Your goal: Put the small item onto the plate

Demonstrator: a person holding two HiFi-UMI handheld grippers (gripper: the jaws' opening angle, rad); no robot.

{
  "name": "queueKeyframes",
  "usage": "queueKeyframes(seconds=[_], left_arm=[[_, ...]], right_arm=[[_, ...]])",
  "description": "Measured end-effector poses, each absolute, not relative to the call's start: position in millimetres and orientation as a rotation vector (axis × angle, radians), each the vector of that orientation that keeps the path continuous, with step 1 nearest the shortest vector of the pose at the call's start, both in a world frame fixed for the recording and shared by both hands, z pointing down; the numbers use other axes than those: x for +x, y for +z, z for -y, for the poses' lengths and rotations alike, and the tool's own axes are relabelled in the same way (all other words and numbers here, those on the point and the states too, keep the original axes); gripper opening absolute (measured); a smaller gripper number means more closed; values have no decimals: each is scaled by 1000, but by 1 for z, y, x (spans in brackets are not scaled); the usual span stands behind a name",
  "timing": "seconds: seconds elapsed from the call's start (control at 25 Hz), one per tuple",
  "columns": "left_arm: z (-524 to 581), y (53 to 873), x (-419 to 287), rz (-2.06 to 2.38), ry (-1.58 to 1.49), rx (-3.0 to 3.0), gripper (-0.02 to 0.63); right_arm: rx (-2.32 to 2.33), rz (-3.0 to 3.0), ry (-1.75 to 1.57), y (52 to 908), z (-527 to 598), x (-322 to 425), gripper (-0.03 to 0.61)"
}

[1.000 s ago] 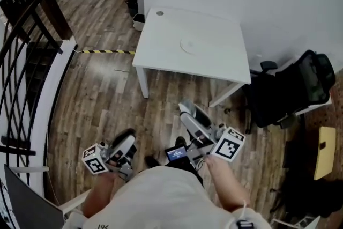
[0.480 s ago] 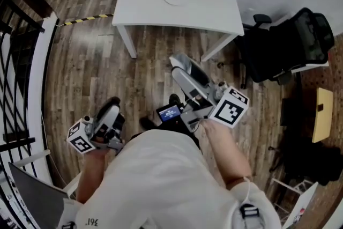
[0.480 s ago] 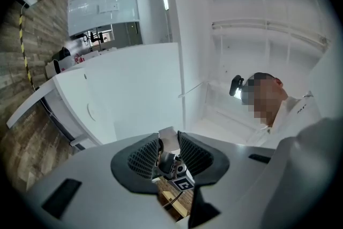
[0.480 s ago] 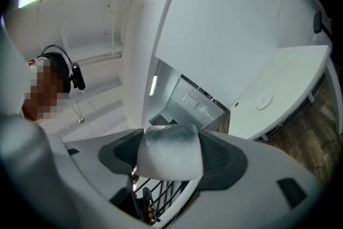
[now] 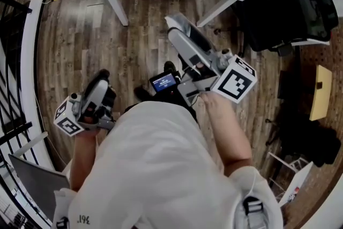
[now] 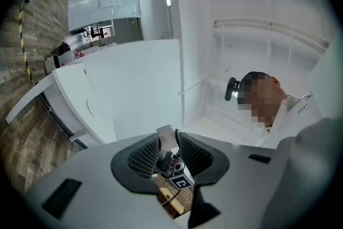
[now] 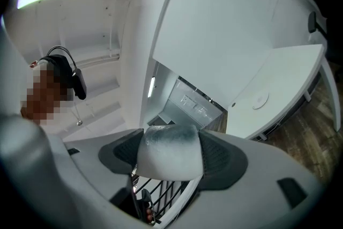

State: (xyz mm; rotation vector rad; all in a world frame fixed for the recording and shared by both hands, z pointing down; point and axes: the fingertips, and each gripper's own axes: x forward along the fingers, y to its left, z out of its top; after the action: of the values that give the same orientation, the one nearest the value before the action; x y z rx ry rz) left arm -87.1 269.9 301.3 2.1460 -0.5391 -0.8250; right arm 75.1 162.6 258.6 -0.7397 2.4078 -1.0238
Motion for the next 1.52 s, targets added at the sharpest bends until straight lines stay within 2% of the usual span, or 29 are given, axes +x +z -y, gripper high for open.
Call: queueKeyframes(seconds=[1.52], left_arm=[[-246,301,-63,551,-776,2148,109]], right_arm=[[-770,-2421,-1047,273,-134,94,312]])
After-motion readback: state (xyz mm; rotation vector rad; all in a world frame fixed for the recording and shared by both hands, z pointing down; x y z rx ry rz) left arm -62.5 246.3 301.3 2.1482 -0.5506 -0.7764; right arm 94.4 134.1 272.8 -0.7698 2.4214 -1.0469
